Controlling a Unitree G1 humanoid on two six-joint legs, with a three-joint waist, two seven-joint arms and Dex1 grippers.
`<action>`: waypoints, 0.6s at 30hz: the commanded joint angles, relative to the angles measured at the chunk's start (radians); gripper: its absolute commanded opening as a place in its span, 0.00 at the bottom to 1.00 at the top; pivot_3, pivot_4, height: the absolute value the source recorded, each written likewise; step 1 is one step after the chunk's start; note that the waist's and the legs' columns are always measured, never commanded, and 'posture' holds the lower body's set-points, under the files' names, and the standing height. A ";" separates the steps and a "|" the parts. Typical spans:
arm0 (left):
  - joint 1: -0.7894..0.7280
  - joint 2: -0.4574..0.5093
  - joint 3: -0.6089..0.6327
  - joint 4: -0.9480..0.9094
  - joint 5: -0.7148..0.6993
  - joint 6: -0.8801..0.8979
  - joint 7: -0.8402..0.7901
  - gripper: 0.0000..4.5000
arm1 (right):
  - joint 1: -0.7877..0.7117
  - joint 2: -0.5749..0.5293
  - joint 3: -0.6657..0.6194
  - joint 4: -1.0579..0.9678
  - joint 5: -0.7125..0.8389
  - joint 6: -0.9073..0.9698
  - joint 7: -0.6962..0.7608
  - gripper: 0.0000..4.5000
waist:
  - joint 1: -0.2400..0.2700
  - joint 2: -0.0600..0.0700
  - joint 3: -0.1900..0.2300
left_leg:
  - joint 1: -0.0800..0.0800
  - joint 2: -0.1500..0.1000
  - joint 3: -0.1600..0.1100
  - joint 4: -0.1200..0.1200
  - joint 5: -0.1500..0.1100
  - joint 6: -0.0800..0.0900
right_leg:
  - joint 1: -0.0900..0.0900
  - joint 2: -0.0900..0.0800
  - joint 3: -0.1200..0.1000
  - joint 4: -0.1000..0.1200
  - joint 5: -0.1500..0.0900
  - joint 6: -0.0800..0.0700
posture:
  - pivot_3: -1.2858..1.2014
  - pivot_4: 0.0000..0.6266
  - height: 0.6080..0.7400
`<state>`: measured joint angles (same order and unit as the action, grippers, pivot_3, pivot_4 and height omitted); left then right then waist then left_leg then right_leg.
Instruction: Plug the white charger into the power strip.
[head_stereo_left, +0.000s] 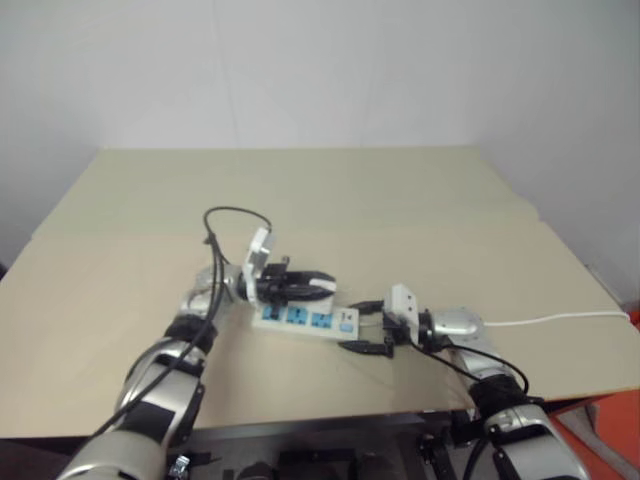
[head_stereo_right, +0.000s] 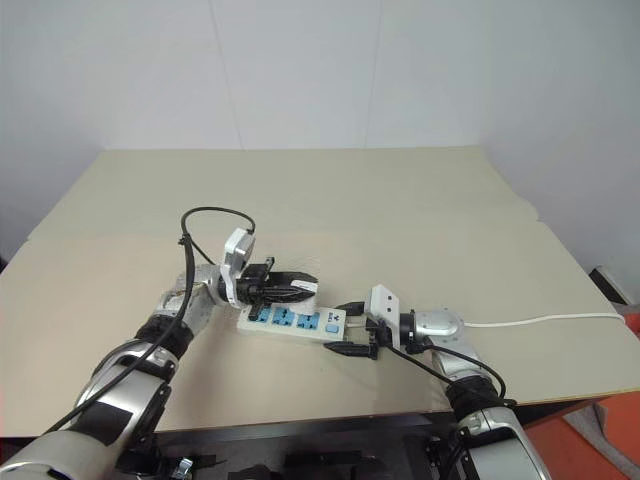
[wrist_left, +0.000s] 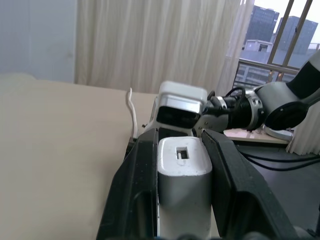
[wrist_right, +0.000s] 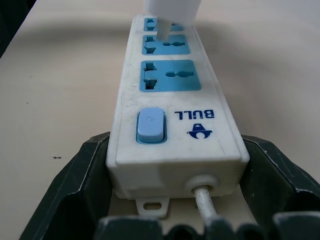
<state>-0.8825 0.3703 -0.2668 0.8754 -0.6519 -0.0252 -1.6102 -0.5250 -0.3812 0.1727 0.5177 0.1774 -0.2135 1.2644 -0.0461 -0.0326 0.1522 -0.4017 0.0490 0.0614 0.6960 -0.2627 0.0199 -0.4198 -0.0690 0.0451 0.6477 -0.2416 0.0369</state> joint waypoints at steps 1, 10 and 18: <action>-0.017 -0.003 -0.017 0.002 -0.028 -0.031 -0.004 0.23 | 0.024 -0.001 0.043 -0.022 -0.030 0.016 0.011 0.77 | 0.000 0.000 0.000 | 0.000 0.000 0.000 0.000 0.000 0.000 | 0.000 0.000 0.000 0.000 0.000 0.000 | 0.52 0.24 1.00; -0.002 0.001 -0.064 0.004 -0.048 -0.030 -0.004 0.23 | 0.041 -0.003 0.047 -0.047 -0.032 0.029 0.002 0.77 | 0.000 0.000 0.000 | 0.000 0.000 0.000 0.000 0.000 0.000 | 0.000 0.000 0.000 0.000 0.000 0.000 | 0.52 0.24 1.00; 0.001 0.001 -0.090 0.028 -0.035 -0.057 -0.004 0.23 | 0.044 -0.002 0.047 -0.054 -0.033 0.034 -0.004 0.77 | 0.000 0.000 0.000 | 0.000 0.000 0.000 0.000 0.000 0.000 | 0.000 0.000 0.000 -0.001 0.000 0.000 | 0.52 0.24 1.00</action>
<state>-0.8817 0.3708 -0.3546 0.9097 -0.6720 -0.0641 -1.6102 -0.5003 -0.3840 0.1775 0.4724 0.1765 -0.1915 1.2541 -0.0457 -0.0326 0.1522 -0.4020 0.0490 0.0613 0.6960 -0.2628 0.0201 -0.4200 -0.0687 0.0450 0.6470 -0.2417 0.0369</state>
